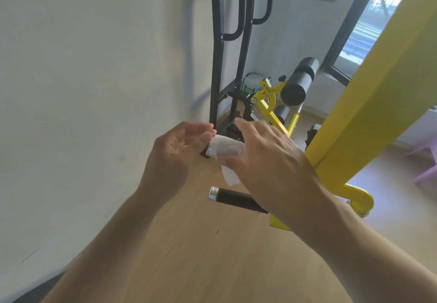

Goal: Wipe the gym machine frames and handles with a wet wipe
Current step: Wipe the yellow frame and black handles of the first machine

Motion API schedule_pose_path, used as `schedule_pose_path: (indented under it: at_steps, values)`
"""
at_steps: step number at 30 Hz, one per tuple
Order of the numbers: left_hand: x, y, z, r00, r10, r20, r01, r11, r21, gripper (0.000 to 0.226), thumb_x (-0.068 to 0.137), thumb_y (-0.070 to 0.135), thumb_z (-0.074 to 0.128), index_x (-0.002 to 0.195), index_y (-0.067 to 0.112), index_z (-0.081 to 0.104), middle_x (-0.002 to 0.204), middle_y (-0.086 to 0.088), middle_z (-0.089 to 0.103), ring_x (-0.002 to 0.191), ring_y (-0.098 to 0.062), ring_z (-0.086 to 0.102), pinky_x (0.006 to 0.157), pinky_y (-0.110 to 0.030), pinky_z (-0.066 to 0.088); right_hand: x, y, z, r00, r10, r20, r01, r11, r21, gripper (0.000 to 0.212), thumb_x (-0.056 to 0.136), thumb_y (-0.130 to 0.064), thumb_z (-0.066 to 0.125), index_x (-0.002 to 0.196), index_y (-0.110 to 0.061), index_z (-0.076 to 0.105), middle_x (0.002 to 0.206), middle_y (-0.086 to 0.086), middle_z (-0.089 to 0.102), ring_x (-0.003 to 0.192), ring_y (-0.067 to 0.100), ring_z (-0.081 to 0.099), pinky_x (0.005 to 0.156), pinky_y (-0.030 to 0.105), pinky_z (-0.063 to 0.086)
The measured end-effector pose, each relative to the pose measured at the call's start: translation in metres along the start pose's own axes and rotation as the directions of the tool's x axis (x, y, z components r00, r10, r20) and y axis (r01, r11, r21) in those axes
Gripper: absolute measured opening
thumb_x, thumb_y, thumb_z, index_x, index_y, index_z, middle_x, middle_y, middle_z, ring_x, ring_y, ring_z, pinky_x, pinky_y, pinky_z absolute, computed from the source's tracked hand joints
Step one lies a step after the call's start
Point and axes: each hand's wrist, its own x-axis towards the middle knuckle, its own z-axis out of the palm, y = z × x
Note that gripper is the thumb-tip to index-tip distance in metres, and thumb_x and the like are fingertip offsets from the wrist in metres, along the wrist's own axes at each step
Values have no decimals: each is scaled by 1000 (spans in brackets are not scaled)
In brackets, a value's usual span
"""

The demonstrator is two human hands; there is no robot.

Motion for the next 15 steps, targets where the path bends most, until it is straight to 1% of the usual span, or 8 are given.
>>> schedule_pose_path:
  at_steps: [2, 3, 6, 8, 9, 11, 12, 15]
  values:
    - [-5, -3, 3, 1000, -12, 20, 12, 1000, -13, 14, 93, 27, 67, 106, 30, 73, 100, 14, 77, 95, 0, 71, 83, -13, 51, 6, -2, 2, 989, -5, 145, 11, 999, -42, 54, 96, -62, 39, 132, -23, 48, 118, -4, 62, 108, 17, 61, 89, 32, 41]
    - [-6, -5, 5, 1000, -11, 25, 12, 999, -32, 16, 93, 24, 68, 107, 27, 74, 100, 12, 77, 94, 1, 71, 80, -9, 50, 7, -4, 3, 984, -20, 174, 32, 998, -62, 50, 98, -59, 34, 128, -22, 48, 116, -4, 62, 106, 18, 61, 89, 33, 41]
    - [-7, -7, 8, 1000, 8, 27, -6, 999, -50, 20, 91, 27, 67, 110, 25, 73, 101, 12, 77, 95, 2, 71, 79, -7, 48, 1, -5, 8, 987, -52, 153, 83, 975, -206, 40, 103, -50, 32, 123, -18, 46, 111, -1, 62, 98, 22, 61, 88, 38, 43]
    - [-7, -7, 7, 999, 2, 41, 1, 998, -62, 26, 86, 36, 67, 109, 27, 73, 101, 15, 77, 97, 3, 70, 81, -7, 48, -6, -1, 2, 986, -20, 164, 76, 937, -342, 35, 104, -43, 35, 119, -14, 47, 108, 4, 63, 93, 25, 61, 87, 42, 43]
    - [-7, -7, 7, 999, -7, 52, 10, 997, -71, 28, 83, 39, 67, 108, 28, 73, 102, 16, 77, 98, 3, 70, 82, -8, 49, -10, 2, -2, 981, 23, 195, 56, 920, -389, 35, 104, -42, 35, 119, -12, 47, 109, 5, 62, 95, 27, 61, 90, 44, 42]
    - [-7, -7, 8, 998, -18, 66, 23, 997, -76, 28, 82, 42, 67, 107, 31, 74, 103, 17, 77, 101, 3, 70, 87, -12, 50, -15, 4, -7, 973, 82, 218, 25, 894, -447, 39, 104, -43, 31, 120, -11, 46, 111, 7, 61, 101, 29, 59, 95, 45, 39]
    - [-7, -7, 9, 998, -24, 65, 29, 997, -76, 26, 83, 41, 68, 107, 32, 74, 103, 17, 77, 102, 3, 70, 89, -15, 50, -14, 3, -7, 975, 85, 207, 21, 886, -463, 39, 104, -43, 31, 118, -10, 46, 108, 7, 60, 98, 28, 58, 95, 45, 39]
    - [-6, -7, 13, 998, -25, 49, 28, 997, -66, 20, 90, 33, 71, 108, 31, 76, 102, 17, 78, 103, 2, 70, 93, -22, 51, -4, -6, 6, 992, -6, 126, 62, 894, -444, 31, 103, -38, 41, 101, -10, 52, 84, 7, 57, 75, 26, 53, 78, 43, 41]
